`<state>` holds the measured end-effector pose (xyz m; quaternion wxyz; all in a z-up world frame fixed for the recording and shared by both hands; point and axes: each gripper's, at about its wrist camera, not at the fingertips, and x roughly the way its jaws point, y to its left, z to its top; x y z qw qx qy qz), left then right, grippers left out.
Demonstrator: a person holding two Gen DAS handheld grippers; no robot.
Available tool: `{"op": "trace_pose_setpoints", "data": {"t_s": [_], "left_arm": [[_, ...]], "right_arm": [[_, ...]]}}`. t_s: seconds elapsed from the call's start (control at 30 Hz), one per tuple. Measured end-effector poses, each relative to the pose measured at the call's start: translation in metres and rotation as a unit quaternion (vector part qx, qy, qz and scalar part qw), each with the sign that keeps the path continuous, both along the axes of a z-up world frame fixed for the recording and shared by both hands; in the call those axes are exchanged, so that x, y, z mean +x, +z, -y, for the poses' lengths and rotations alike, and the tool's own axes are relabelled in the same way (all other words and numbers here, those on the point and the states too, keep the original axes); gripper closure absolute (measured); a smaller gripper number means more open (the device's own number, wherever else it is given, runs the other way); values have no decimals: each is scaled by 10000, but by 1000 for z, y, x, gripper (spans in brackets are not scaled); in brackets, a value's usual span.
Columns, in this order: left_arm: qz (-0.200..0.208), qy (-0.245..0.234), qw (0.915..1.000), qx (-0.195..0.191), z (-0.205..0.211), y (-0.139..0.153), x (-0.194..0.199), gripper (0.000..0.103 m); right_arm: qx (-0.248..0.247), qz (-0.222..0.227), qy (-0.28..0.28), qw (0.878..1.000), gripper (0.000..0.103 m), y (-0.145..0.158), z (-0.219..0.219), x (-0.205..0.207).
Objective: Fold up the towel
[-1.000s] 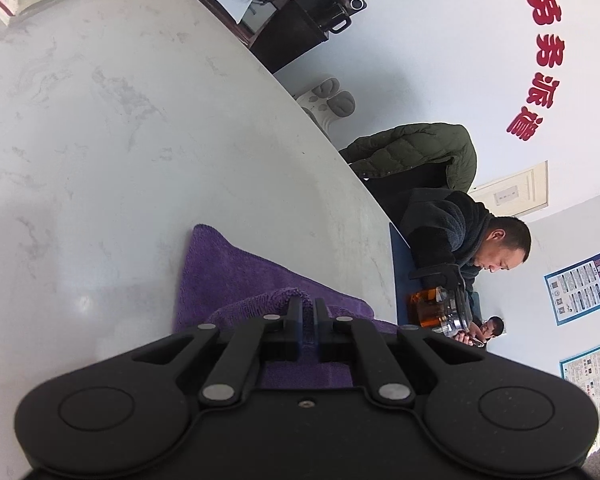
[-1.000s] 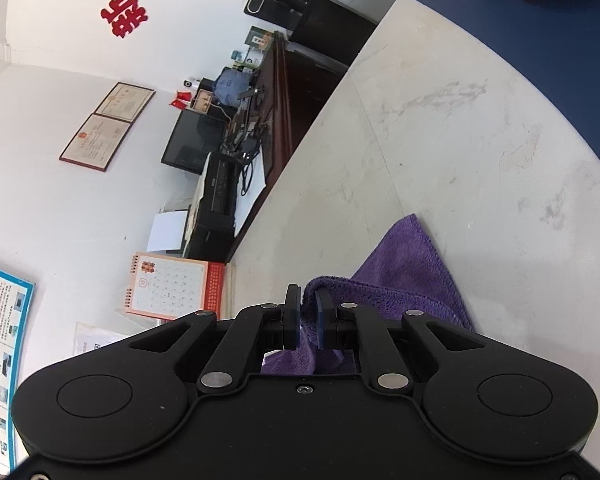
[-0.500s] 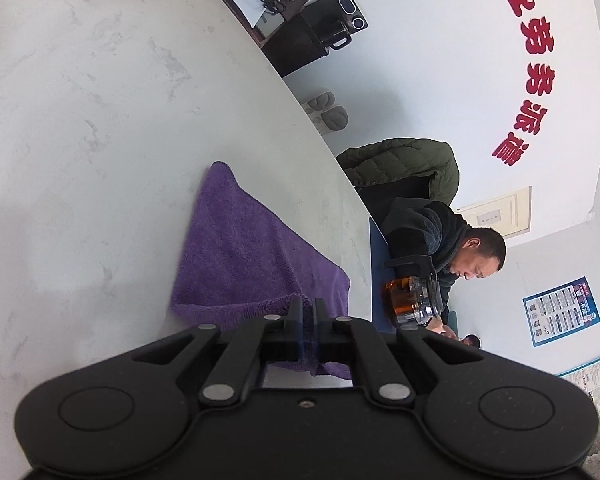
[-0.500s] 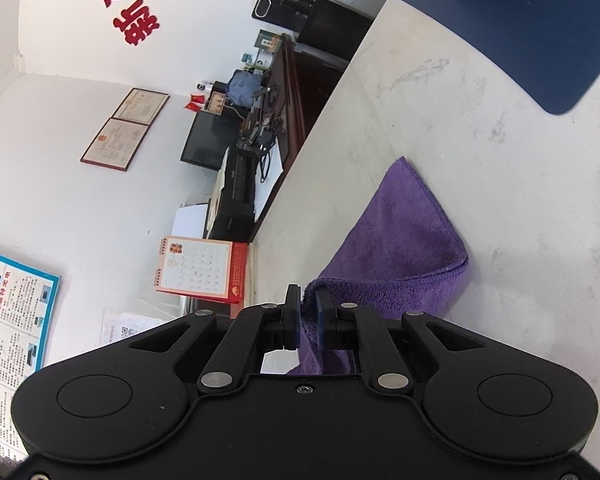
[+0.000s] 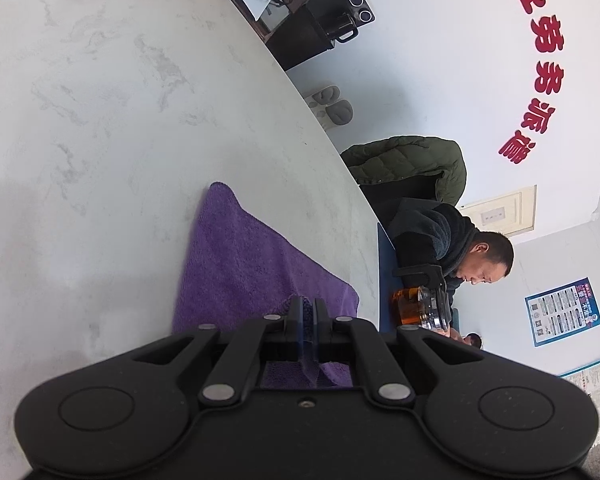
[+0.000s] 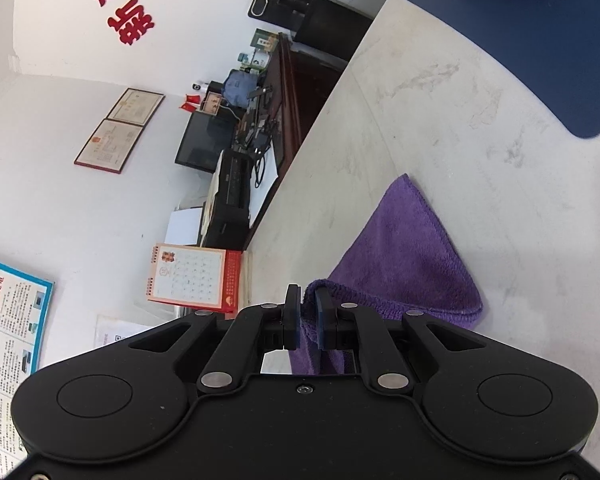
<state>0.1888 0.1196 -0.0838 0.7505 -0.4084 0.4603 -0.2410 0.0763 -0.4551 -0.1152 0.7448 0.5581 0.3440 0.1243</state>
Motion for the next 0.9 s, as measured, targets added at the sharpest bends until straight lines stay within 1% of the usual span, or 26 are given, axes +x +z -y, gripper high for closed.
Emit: {"op": "trace_pose_setpoints", "data": {"t_s": [0.13,0.27,0.4,0.57,0.63,0.77,0.9], "left_arm": [[-141,18,9999,48,1,-13,28,99],[-328,139,9993,125,0,-29,50,99],[-455,203,9987,73,-1,-41,64,99],[-590,436,9972,-170,-4,-50,71,98],[-571,584,9964,-216,-7,-52,72,98],[-580,842,9946,-178,-14,-55,72,98],[-535,992,9936,-8,-20,-51,68,98]], "right_arm": [[-19,-100,10,9999,95,-10,2,26],[-38,-201,20,9998,95,-20,5,52],[-5,-343,-13,9994,95,-34,7,71],[75,-549,-48,9985,95,-53,7,86],[146,-636,-107,9978,95,-61,8,90],[323,-759,-314,9961,91,-72,11,92],[343,-729,-515,9954,91,-76,14,93]]}}
